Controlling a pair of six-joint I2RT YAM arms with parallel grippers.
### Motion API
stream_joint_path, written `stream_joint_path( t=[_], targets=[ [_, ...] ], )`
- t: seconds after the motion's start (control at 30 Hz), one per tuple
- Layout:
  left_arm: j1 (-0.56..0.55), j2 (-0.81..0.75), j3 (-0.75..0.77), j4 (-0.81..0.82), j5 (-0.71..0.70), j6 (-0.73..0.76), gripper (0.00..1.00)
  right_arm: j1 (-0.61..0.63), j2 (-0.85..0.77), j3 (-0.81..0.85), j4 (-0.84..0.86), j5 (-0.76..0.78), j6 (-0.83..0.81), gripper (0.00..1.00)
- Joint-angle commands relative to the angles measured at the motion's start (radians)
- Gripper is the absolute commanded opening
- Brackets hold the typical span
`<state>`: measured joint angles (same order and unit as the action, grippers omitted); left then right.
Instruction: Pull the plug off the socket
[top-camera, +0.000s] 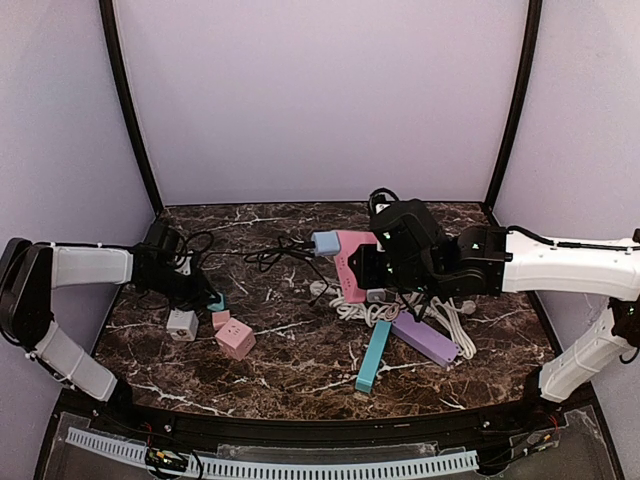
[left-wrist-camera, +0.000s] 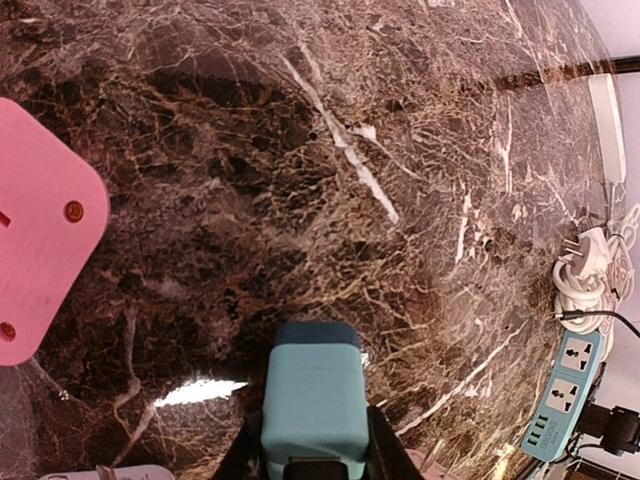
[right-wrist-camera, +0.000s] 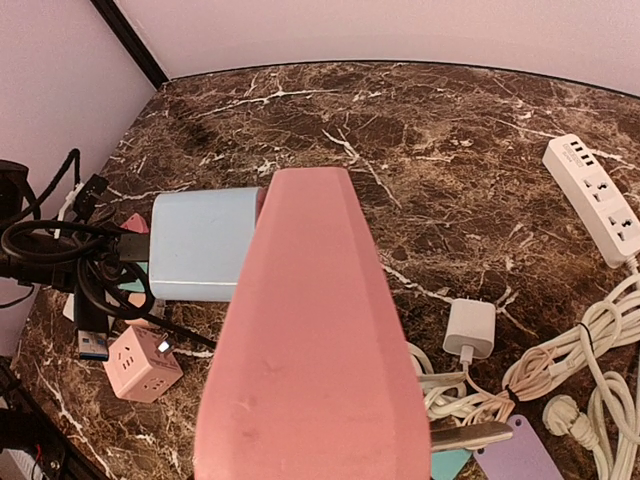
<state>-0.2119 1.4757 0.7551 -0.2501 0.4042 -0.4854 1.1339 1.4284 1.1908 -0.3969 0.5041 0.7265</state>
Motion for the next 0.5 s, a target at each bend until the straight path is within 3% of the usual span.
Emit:
stream_joint_path(
  t=[0.0,0.1,0.2,0.27,0.33,0.47],
  targets=[
    [0.005,-0.009,0.020,-0.042,-0.042,0.009,0.33,-0.008,-0.003,0.016,0.070,0.000,-0.003,0.00],
    [0.003,-0.019,0.018,-0.042,-0.056,0.008,0.47,-0.007,0.003,0.019,0.069,-0.007,0.001,0.00],
    [0.005,-0.032,0.023,-0.057,-0.065,0.012,0.71,-0.007,0.009,0.021,0.070,-0.008,0.007,0.00],
    [0.005,-0.049,0.028,-0.070,-0.079,0.018,0.81,-0.007,0.010,0.023,0.069,-0.008,0.013,0.00],
    [0.005,-0.073,0.031,-0.086,-0.108,0.024,0.89,-0.007,0.010,0.023,0.071,-0.011,0.018,0.00],
    [0.005,-0.159,0.030,-0.115,-0.147,0.041,0.94,-0.007,0.012,0.021,0.077,-0.016,0.014,0.00]
  ],
)
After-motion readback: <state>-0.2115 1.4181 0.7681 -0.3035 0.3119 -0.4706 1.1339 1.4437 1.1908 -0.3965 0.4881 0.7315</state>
